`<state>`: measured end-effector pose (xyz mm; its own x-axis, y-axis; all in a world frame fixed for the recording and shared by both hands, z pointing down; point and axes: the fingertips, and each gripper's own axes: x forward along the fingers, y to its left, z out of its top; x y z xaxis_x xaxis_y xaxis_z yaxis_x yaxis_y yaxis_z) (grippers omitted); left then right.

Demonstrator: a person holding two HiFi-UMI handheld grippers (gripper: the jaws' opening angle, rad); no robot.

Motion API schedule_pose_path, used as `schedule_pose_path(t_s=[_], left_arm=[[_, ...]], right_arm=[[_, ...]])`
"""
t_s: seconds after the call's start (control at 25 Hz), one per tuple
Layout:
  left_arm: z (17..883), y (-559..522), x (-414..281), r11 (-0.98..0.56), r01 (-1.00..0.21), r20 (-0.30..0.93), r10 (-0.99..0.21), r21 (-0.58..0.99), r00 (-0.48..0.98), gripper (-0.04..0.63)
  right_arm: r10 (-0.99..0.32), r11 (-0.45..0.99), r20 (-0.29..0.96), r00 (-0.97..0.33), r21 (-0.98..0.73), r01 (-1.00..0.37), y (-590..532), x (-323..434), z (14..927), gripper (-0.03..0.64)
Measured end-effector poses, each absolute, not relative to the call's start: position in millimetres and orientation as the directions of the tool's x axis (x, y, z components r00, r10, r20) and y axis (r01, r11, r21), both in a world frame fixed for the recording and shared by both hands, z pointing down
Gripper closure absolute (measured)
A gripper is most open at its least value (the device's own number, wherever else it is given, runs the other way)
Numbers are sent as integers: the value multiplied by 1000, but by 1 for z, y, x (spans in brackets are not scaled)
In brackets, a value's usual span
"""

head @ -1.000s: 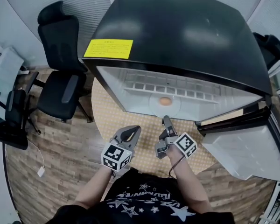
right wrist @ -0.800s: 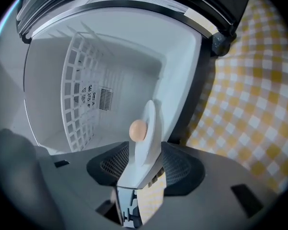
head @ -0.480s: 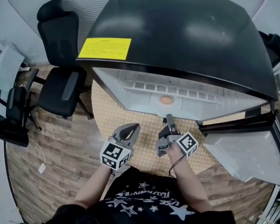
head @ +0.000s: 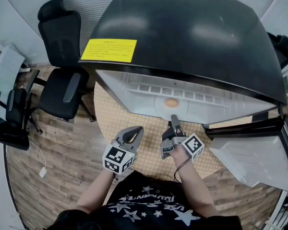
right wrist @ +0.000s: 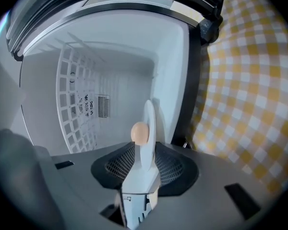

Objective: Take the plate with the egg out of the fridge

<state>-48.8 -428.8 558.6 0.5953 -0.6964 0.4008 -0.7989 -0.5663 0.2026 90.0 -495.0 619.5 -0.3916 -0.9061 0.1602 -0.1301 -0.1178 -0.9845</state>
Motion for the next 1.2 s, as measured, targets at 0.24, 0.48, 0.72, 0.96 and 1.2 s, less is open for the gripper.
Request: schedule_pose_path(t_s=[0.24, 0.48, 0.72, 0.96, 1.2], left_arm=[[562, -430, -53, -557, -804, 405, -699, 208, 589, 588], [563, -428, -49, -563, -800, 406, -694, 208, 595, 588], [563, -427, -49, -563, -801, 406, -695, 206, 593, 588], [562, -427, -50, -559, -804, 409, -698, 204, 589, 588], [563, -428, -47, -560, -803, 411, -696, 204, 589, 588]], right_arm=[[-902, -142, 178, -393, -983, -121, -486, 92, 623, 477], [-902, -165, 183, -390, -983, -80, -481, 95, 628, 476], [-906, -168, 173, -386, -985, -47, -483, 100, 630, 468], [-903, -180, 185, -387, -982, -51, -485, 100, 630, 468], [-905, -137, 151, -397, -988, -65, -493, 98, 620, 468]])
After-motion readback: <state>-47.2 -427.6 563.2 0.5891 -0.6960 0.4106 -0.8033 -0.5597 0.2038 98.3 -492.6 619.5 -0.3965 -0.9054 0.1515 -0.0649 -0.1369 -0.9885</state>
